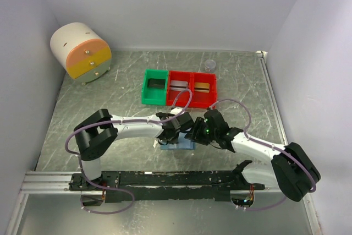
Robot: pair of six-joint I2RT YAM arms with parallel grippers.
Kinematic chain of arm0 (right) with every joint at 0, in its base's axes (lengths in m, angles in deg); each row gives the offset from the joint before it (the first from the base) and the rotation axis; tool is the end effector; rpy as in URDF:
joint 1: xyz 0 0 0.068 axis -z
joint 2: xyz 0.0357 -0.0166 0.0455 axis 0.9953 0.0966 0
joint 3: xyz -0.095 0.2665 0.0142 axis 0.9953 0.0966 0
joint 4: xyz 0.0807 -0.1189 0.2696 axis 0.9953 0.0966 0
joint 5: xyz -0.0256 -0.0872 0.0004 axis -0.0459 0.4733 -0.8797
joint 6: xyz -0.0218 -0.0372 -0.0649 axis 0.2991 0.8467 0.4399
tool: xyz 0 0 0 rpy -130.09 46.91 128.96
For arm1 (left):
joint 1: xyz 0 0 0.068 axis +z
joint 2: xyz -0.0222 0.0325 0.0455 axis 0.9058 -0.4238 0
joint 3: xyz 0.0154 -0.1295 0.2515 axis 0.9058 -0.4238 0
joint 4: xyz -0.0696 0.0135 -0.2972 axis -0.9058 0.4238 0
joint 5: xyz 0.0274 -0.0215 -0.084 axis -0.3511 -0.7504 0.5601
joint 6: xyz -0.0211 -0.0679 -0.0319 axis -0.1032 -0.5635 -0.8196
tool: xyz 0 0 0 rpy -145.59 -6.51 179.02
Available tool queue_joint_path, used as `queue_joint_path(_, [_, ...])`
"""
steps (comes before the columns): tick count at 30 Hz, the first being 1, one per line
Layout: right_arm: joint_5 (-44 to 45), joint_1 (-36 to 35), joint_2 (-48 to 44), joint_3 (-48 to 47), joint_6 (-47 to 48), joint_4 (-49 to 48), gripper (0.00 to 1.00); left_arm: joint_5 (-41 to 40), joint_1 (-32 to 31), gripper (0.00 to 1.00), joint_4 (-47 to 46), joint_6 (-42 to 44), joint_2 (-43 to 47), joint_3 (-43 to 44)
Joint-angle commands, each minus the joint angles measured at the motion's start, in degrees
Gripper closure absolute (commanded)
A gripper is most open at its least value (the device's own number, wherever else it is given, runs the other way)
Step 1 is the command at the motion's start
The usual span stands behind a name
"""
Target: Take the credit cards out of the card holder
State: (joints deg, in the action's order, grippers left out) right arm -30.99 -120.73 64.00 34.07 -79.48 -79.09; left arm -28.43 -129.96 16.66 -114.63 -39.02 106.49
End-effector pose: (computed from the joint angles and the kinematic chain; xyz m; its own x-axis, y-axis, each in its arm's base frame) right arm 0.2007 0.1598 0.1008 -0.8860 0.3601 -0.2922 0.1107 0.7760 0.6210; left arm 0.1893 -0.3527 0.1181 -0.8729 0.2166 -0.4371 0.2387 0.9711 0.0045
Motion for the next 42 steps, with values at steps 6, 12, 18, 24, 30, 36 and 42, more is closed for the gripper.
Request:
queue_joint_path(6, [1.1, 1.1, -0.3, 0.6, 0.7, 5.1, 0.55, 0.4, -0.2, 0.93, 1.0, 0.0, 0.5, -0.3])
queue_joint_path(12, [0.3, 1.1, -3.0, 0.4, 2.0, 5.9, 0.57, 0.1, -0.2, 0.93, 0.9, 0.4, 0.3, 0.2])
queue_joint_path(18, [-1.2, 1.1, -2.1, 1.1, 1.1, 4.7, 0.58, 0.0, -0.2, 0.93, 1.4, 0.7, -0.1, 1.0])
queue_joint_path(24, [-1.4, 0.9, 0.6, 1.6, 0.3, 3.6, 0.59, 0.5, -0.2, 0.93, 0.4, 1.4, 0.4, 0.3])
queue_joint_path(30, [-6.1, 0.8, 3.8, 6.0, -2.3, -7.4, 0.61, 2.0, -0.2, 0.93, -1.8, 3.1, 0.6, -0.8])
queue_joint_path(36, [-9.8, 0.7, 0.9, 6.8, -2.7, -15.9, 0.69, 2.7, -0.2, 0.93, -3.1, 3.2, 1.2, -2.0])
queue_joint_path(42, [-12.8, 0.7, 3.6, 5.1, -2.9, -19.7, 0.69, 2.8, -0.2, 0.93, -3.8, 3.7, 1.5, -1.9])
